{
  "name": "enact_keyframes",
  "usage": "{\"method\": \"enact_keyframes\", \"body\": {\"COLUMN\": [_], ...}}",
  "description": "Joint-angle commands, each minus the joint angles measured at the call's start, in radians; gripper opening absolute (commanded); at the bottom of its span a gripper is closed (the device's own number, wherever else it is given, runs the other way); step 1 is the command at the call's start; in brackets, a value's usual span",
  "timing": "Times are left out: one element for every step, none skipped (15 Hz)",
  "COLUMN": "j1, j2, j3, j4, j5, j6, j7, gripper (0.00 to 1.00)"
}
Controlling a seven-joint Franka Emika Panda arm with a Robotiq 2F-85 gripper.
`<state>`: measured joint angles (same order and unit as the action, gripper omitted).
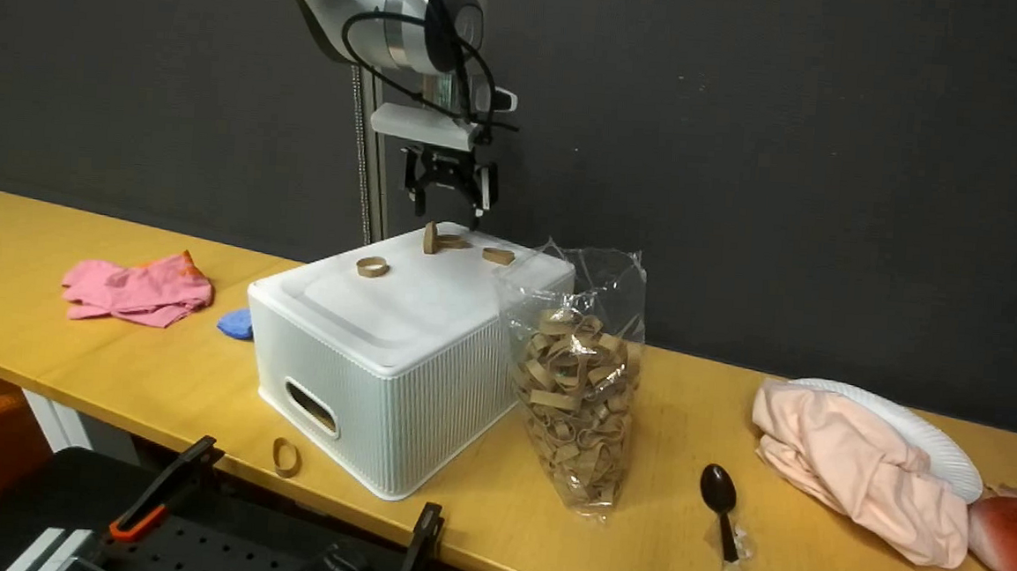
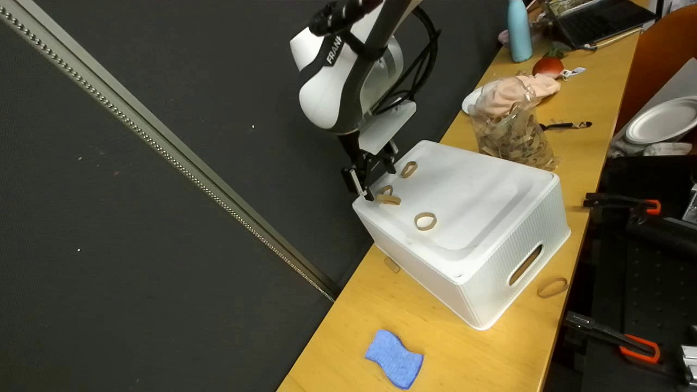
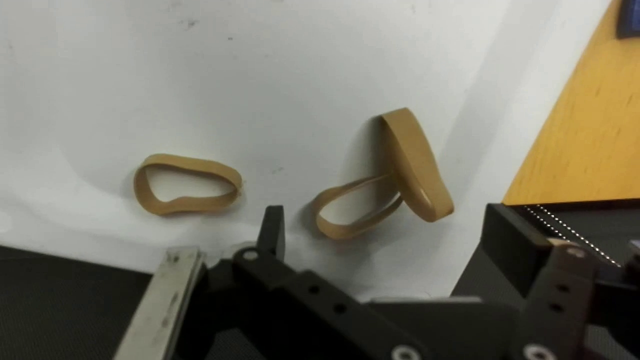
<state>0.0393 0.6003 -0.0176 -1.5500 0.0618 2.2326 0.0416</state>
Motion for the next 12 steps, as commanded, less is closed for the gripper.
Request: {"method": "enact_keyframes", "body": {"j1": [-0.005,-0.009,-0.014,-0.017,-0.020,-0.022,-0.022,-0.022,-0.019,-0.014,-0.009,-0.004], "j2": [-0.024,-0.026,-0.024,-0.022,-0.015,-0.010,-0.007,-0.007,-0.011,-0.015,-0.016,-0.015], "j3": [-0.012,-0.017,-0.020,-0.022,-0.023,-0.021,-0.020,-0.016,-0.011,-0.008,-0.004,0.000], "j4": [-0.009,-0.010,-0.011,-0.014,-0.013,-0.014,-0.016,-0.019,-0.027,-0.035,-0.036,-0.038], "j5": [-0.028,-0.029,-0.028,-0.027,-0.025,-0.023,-0.022,-0.021,-0.018,-0.019,-0.019,-0.021], "j6": [-0.055,-0.062,-0.062,-0.065,-0.063,-0.054,-0.043,-0.039,-0.028,-0.019,-0.020,-0.017], "j7": [0.035,0.037,0.034,0.035,0.032,0.027,0.026,0.022,0.019,0.020,0.022,0.022], "gripper": [1.00,1.00,1.00,1.00,1.00,1.00,1.00,1.00,1.00,1.00,1.00,1.00]}}
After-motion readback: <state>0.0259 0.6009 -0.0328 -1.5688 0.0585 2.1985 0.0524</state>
